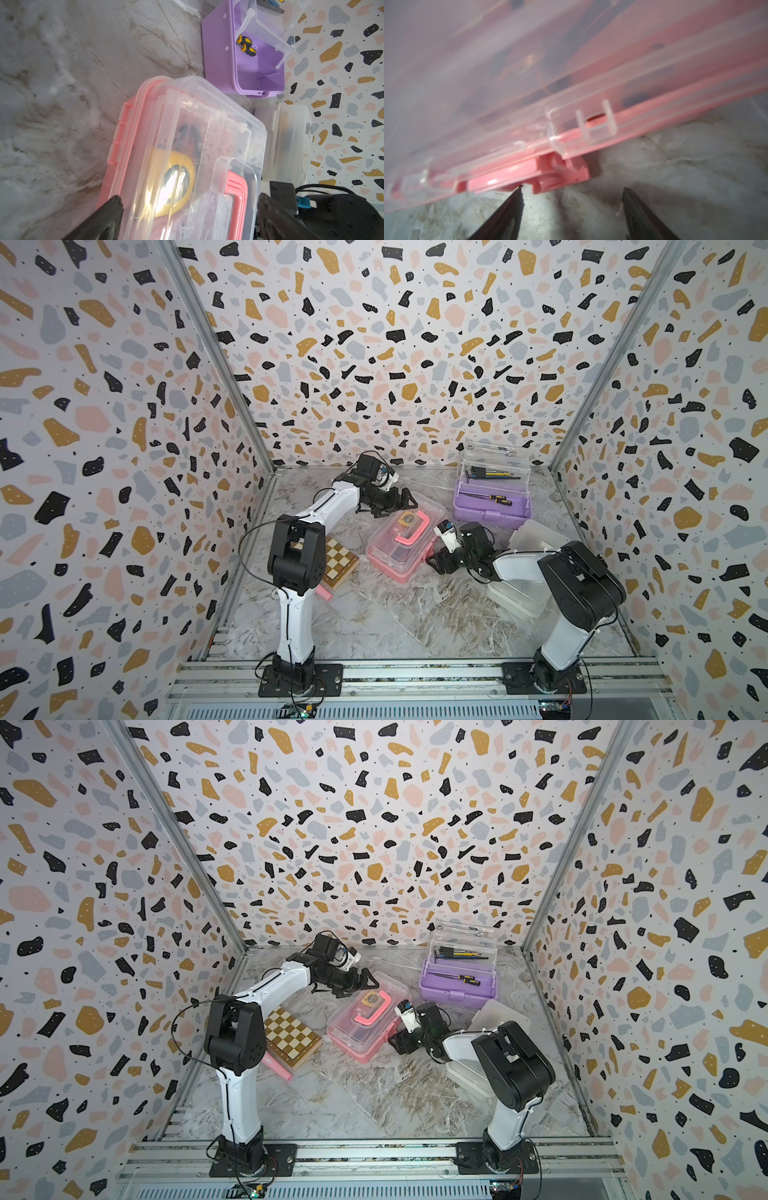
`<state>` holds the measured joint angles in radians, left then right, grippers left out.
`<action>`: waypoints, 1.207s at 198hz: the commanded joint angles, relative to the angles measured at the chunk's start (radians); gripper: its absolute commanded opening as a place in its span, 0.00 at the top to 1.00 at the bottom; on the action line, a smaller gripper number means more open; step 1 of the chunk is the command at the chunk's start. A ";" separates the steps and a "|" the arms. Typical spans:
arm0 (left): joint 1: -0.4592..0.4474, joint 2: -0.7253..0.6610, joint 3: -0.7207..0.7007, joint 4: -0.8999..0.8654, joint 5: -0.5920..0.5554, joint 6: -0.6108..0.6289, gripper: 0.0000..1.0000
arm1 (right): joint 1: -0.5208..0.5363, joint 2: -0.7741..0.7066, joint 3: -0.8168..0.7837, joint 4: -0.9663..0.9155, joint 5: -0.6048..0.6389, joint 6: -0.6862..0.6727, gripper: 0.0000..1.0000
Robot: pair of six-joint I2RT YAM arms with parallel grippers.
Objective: Close toolboxes
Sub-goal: Fasten the toolbox latch on the toolbox.
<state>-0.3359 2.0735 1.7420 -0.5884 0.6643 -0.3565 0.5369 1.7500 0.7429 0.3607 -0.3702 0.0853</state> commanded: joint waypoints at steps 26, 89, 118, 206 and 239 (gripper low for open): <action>0.015 0.040 0.081 -0.050 0.030 0.041 0.01 | 0.011 -0.088 -0.055 0.038 -0.028 -0.078 0.27; 0.016 0.080 0.128 -0.091 0.061 0.038 0.00 | 0.011 0.027 0.014 0.068 -0.032 -0.131 0.26; 0.016 0.078 0.116 -0.102 0.069 0.045 0.00 | 0.011 0.086 0.063 0.078 -0.036 -0.151 0.26; 0.026 0.101 0.105 -0.123 0.070 0.068 0.01 | 0.018 0.168 0.094 0.159 -0.102 -0.217 0.31; 0.027 0.110 0.127 -0.164 0.033 0.105 0.01 | 0.020 0.193 0.066 0.241 -0.102 -0.208 0.27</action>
<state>-0.2958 2.1517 1.8492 -0.6773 0.6853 -0.2859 0.5423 1.9167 0.8223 0.5385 -0.4614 -0.1211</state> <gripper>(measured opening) 0.992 0.727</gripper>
